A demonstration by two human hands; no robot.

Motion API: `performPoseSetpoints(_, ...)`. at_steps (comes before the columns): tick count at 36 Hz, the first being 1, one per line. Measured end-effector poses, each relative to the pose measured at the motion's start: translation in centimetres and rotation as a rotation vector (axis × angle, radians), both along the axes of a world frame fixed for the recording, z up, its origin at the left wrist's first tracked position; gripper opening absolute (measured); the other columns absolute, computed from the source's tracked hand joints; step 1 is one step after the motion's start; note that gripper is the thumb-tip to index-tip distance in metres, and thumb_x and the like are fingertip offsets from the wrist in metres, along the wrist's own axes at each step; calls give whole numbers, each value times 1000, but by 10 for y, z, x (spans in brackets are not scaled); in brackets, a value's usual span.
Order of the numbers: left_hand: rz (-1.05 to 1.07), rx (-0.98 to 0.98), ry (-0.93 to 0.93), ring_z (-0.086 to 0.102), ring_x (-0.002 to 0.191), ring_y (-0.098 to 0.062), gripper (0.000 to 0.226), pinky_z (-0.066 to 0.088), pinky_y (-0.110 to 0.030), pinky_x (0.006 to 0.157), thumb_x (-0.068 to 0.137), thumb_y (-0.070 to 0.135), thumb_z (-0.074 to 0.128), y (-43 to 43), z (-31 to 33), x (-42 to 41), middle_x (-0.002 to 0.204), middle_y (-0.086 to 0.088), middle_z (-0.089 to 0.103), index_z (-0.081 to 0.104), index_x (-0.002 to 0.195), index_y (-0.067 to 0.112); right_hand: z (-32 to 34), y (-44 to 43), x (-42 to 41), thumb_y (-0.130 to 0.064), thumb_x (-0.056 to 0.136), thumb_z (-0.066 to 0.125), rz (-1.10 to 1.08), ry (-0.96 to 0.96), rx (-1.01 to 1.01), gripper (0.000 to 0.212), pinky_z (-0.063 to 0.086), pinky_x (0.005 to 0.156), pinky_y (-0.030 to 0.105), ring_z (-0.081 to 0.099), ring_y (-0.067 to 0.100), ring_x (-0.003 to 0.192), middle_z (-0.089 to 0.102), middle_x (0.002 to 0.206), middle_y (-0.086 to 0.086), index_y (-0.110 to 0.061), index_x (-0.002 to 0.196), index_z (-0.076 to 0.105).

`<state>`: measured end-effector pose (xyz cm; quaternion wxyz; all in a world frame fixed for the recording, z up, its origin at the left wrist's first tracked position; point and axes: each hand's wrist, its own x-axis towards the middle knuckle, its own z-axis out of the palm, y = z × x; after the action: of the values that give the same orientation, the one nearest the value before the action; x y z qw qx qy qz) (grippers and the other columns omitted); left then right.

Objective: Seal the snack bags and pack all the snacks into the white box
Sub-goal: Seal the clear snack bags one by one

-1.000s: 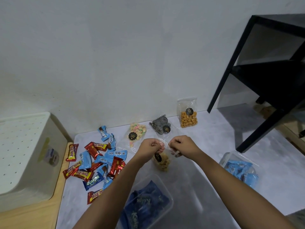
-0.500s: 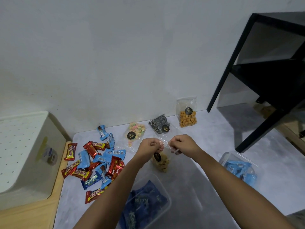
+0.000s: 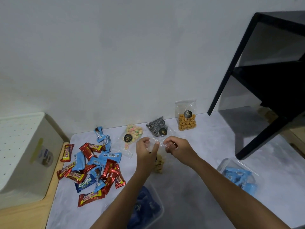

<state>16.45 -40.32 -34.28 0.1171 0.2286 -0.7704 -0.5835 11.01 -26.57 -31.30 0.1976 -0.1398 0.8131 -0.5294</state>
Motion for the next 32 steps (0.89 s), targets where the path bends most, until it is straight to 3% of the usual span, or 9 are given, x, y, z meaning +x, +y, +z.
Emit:
performPoseSetpoints(3,-39,-309,30,42,118,-17,66,36,-27,98,78,33,72,9,-11,4,129,-10,46,41,131,7,-3,7,-9,7,82,54,45,75,21,29,45,60,13,57,3,61,59,73,5,-20,85,63)
performPoseSetpoints(7,-103,-337,-13,33,132,-21,85,28,-22,103,75,28,74,26,-22,-2,144,-9,34,25,143,11,-5,25,-28,-2,85,59,124,83,38,21,51,64,17,59,1,65,64,80,4,-21,91,64)
performPoseSetpoints(10,-129,-367,35,31,122,-7,83,31,-15,95,77,30,67,43,-25,-14,138,-11,35,20,144,13,-4,44,-45,-3,87,57,129,43,27,19,55,70,28,62,12,73,65,85,6,-20,94,65)
performPoseSetpoints(12,-126,-379,63,29,112,0,83,34,-16,90,73,39,57,56,-26,-25,126,-7,39,20,143,15,-3,57,-57,-4,87,58,101,32,7,18,55,69,26,62,7,70,64,83,5,-19,94,66)
performPoseSetpoints(17,-120,-268,46,35,115,-10,94,37,-23,98,74,33,67,97,-36,-53,123,2,28,11,147,18,-6,83,-88,-4,85,61,-66,63,-68,22,49,59,11,61,1,62,67,76,1,-25,85,67)
performPoseSetpoints(22,-95,-299,90,33,124,-18,95,37,-36,107,74,52,57,135,-46,-89,130,-7,29,4,146,20,-17,103,-121,-5,82,66,-275,142,-123,25,52,69,20,63,12,75,66,77,-7,-30,77,63)
performPoseSetpoints(25,-82,-283,98,38,120,-21,97,41,-41,103,73,52,59,151,-44,-112,124,-1,29,3,146,21,-21,108,-140,-4,81,65,-392,172,-139,17,49,66,14,61,8,72,65,74,-7,-20,80,65)
performPoseSetpoints(29,-75,-290,116,33,132,-33,99,39,-49,105,74,54,60,161,-44,-143,138,-20,29,5,148,17,-22,109,-163,-4,83,62,-479,235,-164,11,45,63,4,57,-1,69,63,77,-6,-14,86,66)
performPoseSetpoints(32,-109,-327,129,29,135,-37,96,37,-50,107,76,57,57,160,-48,-156,140,-23,27,0,147,27,-28,107,-178,-7,85,60,-488,224,-146,11,45,64,4,58,9,77,64,86,-2,-14,91,65)
